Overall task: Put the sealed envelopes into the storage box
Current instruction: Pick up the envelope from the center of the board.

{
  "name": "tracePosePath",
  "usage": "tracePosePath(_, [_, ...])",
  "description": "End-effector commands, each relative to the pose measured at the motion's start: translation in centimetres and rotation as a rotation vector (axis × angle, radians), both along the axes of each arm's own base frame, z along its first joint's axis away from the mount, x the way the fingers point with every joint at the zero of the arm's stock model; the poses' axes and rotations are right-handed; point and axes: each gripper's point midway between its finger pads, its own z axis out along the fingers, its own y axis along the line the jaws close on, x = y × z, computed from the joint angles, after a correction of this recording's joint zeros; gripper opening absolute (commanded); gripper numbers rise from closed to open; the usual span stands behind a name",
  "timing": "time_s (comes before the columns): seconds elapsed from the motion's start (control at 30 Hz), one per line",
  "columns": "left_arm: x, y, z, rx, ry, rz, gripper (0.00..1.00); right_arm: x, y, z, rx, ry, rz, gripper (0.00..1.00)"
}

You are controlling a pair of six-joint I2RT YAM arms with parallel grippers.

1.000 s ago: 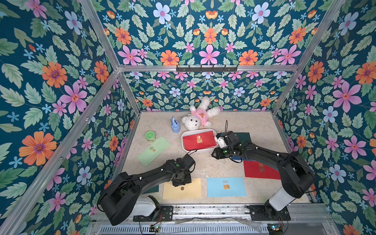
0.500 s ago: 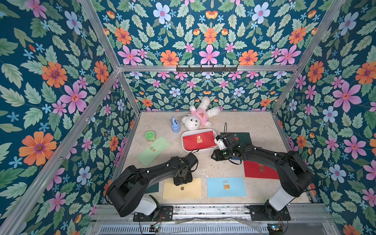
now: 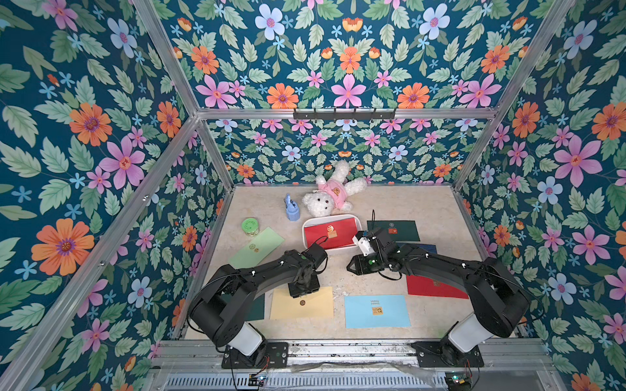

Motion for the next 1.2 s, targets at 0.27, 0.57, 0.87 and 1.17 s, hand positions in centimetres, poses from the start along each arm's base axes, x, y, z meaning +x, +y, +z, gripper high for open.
tracePosePath(0.27, [9.4, -2.6, 2.0, -0.127, -0.283, 0.107, 0.49, -1.1, 2.3, 1.5, 0.172, 0.058, -0.050, 0.48])
tracePosePath(0.57, [10.1, -3.9, 1.5, -0.163, -0.261, 0.115, 0.48, -0.5, 1.7, -0.7, 0.151, 0.089, -0.145, 0.49])
tracePosePath(0.87, [9.2, -3.2, 1.2, -0.155, -0.253, 0.124, 0.48, -0.5, 2.9, -3.2, 0.202, 0.176, -0.157, 0.47])
tracePosePath(1.17, [8.9, -3.3, 0.8, -0.164, -0.244, 0.128, 0.48, -1.3, 4.0, -3.9, 0.251, 0.234, -0.157, 0.45])
